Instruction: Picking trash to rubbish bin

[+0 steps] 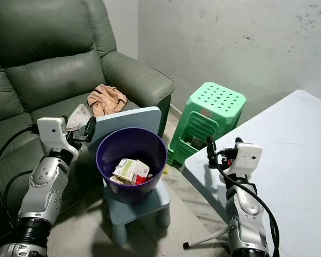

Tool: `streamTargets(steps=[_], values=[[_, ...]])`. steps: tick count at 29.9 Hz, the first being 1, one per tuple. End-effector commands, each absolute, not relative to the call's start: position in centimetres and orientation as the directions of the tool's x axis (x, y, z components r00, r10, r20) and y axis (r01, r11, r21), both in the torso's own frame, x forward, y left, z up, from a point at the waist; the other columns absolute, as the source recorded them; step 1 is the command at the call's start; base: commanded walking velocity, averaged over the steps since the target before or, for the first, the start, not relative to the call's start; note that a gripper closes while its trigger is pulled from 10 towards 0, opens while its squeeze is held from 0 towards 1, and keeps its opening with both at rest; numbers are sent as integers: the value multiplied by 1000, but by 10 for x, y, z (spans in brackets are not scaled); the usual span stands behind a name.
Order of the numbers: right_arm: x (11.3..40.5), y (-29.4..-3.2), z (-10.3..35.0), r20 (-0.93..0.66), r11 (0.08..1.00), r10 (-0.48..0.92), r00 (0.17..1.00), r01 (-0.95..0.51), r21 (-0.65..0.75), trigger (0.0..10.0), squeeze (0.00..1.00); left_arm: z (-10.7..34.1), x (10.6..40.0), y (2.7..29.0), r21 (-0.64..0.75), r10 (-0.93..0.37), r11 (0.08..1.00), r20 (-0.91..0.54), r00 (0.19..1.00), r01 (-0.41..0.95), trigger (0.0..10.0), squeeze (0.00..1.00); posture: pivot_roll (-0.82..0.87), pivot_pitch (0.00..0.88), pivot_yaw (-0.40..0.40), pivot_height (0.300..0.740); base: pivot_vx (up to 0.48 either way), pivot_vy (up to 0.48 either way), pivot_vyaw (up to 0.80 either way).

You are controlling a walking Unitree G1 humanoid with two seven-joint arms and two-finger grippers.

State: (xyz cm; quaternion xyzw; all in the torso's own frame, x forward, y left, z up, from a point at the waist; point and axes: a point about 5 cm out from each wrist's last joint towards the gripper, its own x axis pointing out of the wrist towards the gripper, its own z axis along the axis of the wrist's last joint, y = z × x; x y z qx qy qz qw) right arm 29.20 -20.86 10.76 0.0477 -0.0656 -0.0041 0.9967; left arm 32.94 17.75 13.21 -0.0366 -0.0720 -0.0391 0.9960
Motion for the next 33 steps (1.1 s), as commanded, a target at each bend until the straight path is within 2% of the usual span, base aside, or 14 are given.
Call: streamTargets(steps=[1,21,26,33], values=[[292,-207,110,130,996,-13,991,2,86,10000,0,134,332,175,-54,-86,994,154,984,96,10000,0,-30,0,-69,740,0,0,-775],[292,-206,108,111,998,-3,994,-5,67,10000,0,133,333,170,-51,-121,990,159,980,130,10000,0,-35,0,-74,740,0,0,-768],[293,-206,108,109,998,2,994,-9,61,10000,0,133,334,169,-51,-122,990,162,979,131,10000,0,-35,0,-76,740,0,-480,-761],[292,-205,105,100,998,9,995,-14,55,10000,0,132,336,171,-70,-101,991,149,984,112,10000,0,-31,0,-76,740,0,0,-756]])
